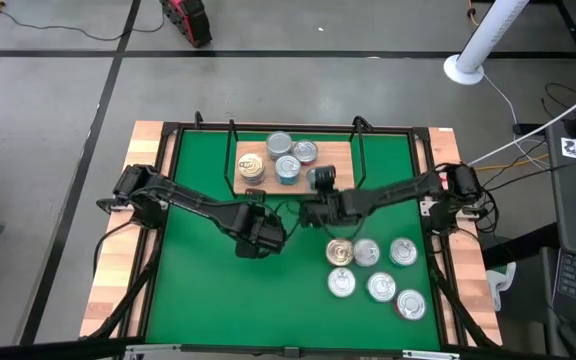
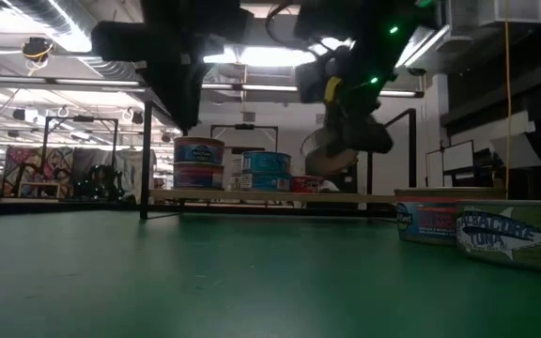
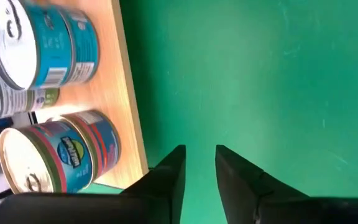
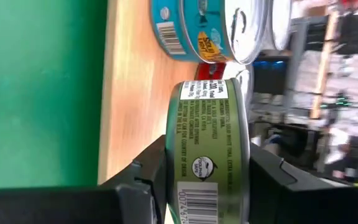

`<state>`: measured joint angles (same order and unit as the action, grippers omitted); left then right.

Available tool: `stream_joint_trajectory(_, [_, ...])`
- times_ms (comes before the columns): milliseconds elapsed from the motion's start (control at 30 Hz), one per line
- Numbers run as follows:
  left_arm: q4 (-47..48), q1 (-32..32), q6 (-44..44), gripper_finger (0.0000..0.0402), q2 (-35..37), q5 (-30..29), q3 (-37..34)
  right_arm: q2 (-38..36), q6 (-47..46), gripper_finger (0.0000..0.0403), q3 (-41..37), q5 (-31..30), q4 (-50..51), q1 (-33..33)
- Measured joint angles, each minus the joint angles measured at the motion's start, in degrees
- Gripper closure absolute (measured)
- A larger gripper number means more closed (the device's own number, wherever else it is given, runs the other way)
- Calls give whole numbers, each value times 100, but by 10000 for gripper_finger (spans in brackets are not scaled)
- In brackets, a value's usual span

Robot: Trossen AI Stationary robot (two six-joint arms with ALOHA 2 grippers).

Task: Stack canned seafood by type on shelf
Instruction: Put the green tuna on the shelf

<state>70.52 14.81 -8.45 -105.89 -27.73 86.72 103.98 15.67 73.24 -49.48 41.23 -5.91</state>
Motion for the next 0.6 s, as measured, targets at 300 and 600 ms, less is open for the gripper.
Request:
stream_joint_trajectory(300, [-89, -61, 107, 341, 0, 1, -2, 0, 286, 255, 1, 1078, -275, 823])
stream_joint_trajectory(600, [-96, -59, -44, 352, 0, 2, -2, 0, 280, 220, 17, 1807, -413, 1354])
